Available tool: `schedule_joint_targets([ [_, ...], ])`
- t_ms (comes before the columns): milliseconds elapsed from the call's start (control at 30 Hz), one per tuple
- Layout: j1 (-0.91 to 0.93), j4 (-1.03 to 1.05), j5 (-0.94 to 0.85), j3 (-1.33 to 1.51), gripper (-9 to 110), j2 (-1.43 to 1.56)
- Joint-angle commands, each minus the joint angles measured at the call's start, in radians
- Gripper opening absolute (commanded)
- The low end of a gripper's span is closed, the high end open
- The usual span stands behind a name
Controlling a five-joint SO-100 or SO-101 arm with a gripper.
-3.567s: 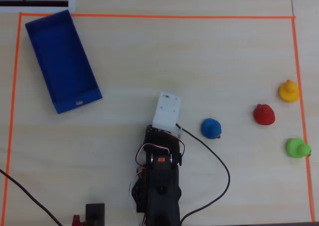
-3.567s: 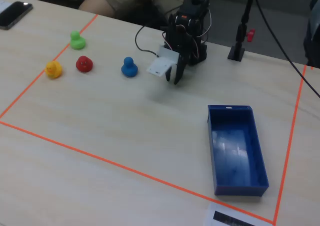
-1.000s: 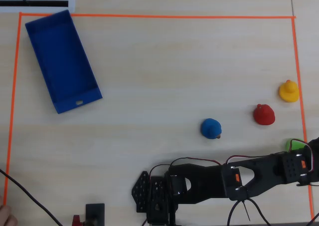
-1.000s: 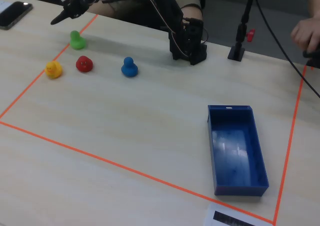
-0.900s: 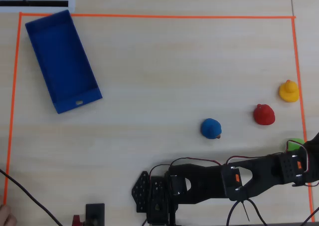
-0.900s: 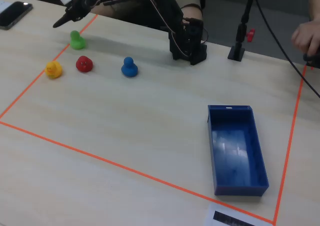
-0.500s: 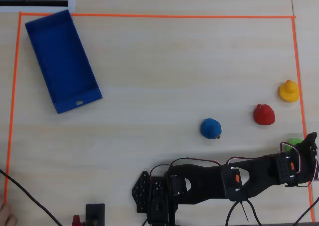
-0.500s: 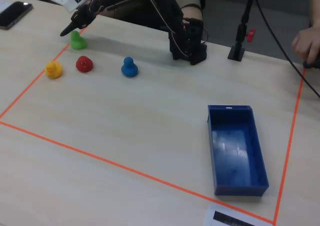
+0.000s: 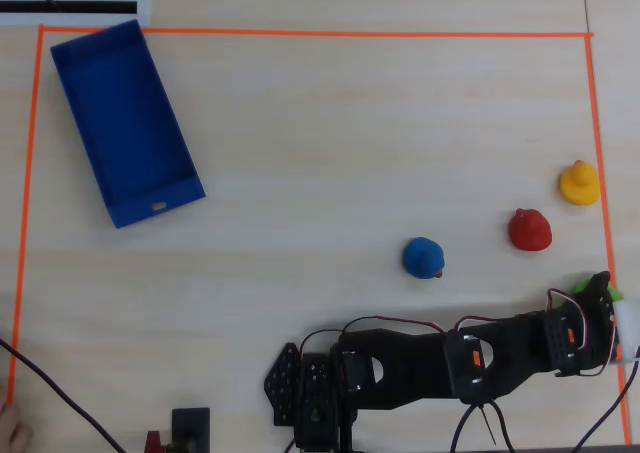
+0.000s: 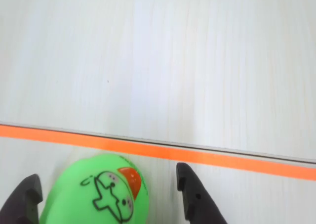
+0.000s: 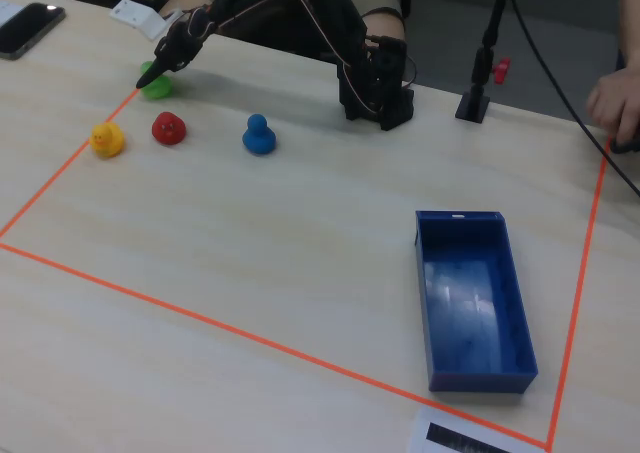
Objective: Grasp green duck and put it into box.
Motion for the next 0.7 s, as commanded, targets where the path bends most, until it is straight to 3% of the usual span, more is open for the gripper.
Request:
schedule_joint_targets([
  [0,0.002,-0.032,-0.008,0.003,37,0.029],
  [333,-0.021,-0.051,0.002,0.032,35,0.011],
  [500,-0.037,-0.054,0.021,0.048,0,0.011],
  [667,-0.044,-0.052,0.018,0.058,0,0.006],
])
